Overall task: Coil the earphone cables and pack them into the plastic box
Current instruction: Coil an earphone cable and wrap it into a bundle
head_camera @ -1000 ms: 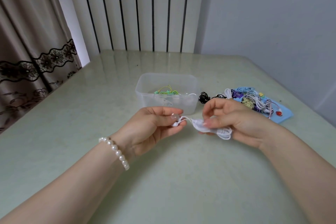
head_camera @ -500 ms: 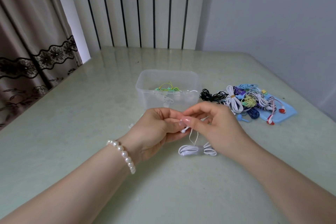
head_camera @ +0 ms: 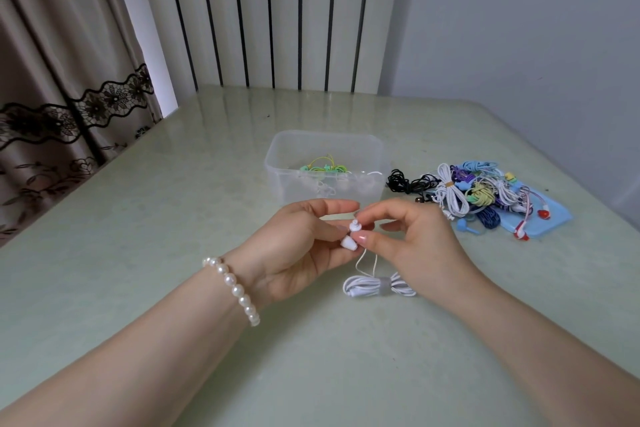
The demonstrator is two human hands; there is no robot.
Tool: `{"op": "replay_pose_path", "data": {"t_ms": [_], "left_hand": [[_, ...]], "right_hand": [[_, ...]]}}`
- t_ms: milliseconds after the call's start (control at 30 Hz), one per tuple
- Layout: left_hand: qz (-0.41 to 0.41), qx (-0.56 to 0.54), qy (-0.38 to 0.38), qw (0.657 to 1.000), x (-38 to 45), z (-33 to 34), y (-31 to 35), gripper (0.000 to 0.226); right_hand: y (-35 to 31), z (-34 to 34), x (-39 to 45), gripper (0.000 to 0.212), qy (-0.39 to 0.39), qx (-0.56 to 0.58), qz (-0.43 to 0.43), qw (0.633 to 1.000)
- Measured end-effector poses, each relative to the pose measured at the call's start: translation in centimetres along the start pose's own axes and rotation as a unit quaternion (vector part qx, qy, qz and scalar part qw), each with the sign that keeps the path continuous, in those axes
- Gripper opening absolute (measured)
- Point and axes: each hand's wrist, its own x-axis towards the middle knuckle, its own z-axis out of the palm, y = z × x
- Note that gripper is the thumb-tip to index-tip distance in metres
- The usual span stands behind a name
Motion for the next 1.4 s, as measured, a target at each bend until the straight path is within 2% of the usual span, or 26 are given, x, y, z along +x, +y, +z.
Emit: {"op": "replay_pose_path", "data": {"t_ms": [100, 267, 400, 467, 567, 667, 833, 967, 1267, 1400], "left_hand": [[0.008, 0.007, 0.003, 1.000, 0.1, -0.2, 0.2, 0.039], [0.032, 0.032, 0.018, 0.999, 0.1, -1.0, 1.1, 0.034], [0.073, 0.096, 0.054, 0.991, 0.1, -2.1, 2.5, 0.023], [0.097, 0.128, 0.085, 0.983, 0.2, -2.9, 3.1, 0.021], [0.135, 0.220, 0.150, 0.955, 0.5, -4.0, 3.6, 0.022], [0.167, 0.345, 0.203, 0.901, 0.8, -4.6, 3.5, 0.017], [0.187, 0.463, 0.214, 0.840, 1.1, -5.1, 3.1, 0.011], [0.180, 0.571, 0.214, 0.772, 1.6, -4.9, 2.3, 0.008], [0.189, 0.619, 0.189, 0.738, 1.7, -4.7, 1.7, 0.007], [0.191, 0.621, 0.203, 0.732, 1.7, -5.0, 1.9, 0.008]], "right_hand": [[-0.2, -0.1, -0.1, 0.013, 0.027, 0.025, -0.006, 0.999], [-1.3, -0.9, 0.1, 0.017, 0.065, 0.173, 0.023, 0.983], [-1.4, -1.5, 0.6, 0.023, 0.060, 0.334, 0.067, 0.938], [-1.2, -1.7, 0.7, 0.025, 0.059, 0.371, 0.089, 0.922], [-0.8, -1.8, 1.0, 0.023, 0.049, 0.380, 0.122, 0.916], [-0.5, -1.7, 1.1, 0.019, 0.034, 0.386, 0.149, 0.910], [0.0, -1.6, 1.2, 0.019, 0.015, 0.407, 0.162, 0.899], [0.1, -1.4, 1.2, 0.022, 0.004, 0.403, 0.165, 0.900], [0.2, -1.3, 1.2, 0.027, 0.007, 0.358, 0.180, 0.916], [0.3, -1.4, 1.3, 0.019, 0.008, 0.355, 0.176, 0.918]]}}
